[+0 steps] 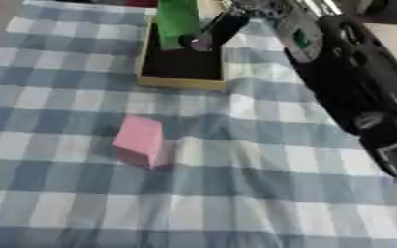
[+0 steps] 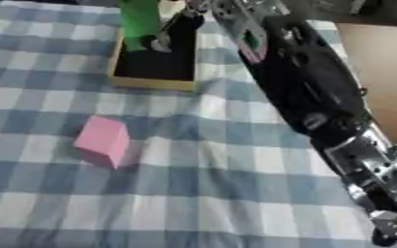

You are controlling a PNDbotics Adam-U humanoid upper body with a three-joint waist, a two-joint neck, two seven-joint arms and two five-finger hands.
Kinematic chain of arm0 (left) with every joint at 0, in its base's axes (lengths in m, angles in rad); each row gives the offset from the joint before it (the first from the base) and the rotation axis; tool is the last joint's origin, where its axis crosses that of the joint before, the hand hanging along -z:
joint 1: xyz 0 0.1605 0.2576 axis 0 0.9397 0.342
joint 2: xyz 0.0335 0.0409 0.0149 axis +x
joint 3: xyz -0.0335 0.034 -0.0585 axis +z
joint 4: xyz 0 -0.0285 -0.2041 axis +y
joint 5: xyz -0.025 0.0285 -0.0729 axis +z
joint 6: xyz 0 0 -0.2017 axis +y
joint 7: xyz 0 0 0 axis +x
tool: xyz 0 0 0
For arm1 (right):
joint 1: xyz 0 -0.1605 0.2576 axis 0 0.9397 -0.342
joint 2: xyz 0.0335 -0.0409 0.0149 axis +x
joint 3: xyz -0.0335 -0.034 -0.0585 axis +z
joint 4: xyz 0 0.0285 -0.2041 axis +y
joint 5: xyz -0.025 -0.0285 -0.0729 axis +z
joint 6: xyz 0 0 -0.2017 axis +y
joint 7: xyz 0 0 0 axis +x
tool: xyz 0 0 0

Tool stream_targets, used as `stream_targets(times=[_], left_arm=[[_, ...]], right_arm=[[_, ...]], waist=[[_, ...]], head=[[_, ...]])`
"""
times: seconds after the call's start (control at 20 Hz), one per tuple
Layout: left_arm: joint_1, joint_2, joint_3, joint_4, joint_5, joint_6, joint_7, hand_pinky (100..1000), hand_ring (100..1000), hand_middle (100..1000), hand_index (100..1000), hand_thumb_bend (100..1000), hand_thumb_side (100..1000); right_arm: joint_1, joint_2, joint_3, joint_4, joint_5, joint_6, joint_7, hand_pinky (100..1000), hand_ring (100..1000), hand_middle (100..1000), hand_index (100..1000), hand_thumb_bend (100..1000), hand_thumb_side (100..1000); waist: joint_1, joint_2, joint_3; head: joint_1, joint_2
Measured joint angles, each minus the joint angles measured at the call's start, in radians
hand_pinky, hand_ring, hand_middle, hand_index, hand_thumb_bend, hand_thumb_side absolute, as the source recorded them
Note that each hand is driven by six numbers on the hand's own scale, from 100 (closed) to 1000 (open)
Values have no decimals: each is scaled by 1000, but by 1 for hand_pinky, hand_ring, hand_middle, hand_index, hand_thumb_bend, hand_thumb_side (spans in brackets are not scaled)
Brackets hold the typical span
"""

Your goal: Pick up objects on the table and place them in the box.

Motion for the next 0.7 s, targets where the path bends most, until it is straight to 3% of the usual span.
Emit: stream_targets(times=[0.35, 0.7], left_arm=[[-6, -1, 0, 0, 0, 0, 0, 599, 532, 616, 739, 100, 894], [-6, -5, 0, 0, 0, 0, -1, 599, 531, 616, 739, 100, 894]], right_arm=[[-33, 55, -102, 160, 172, 55, -91, 755, 642, 366, 575, 100, 233], [-39, 97, -157, 259, 222, 77, -104, 771, 694, 442, 641, 100, 279]], waist=[[0, 10, 1], [2, 14, 3]], head=[[-22, -15], [-25, -19]])
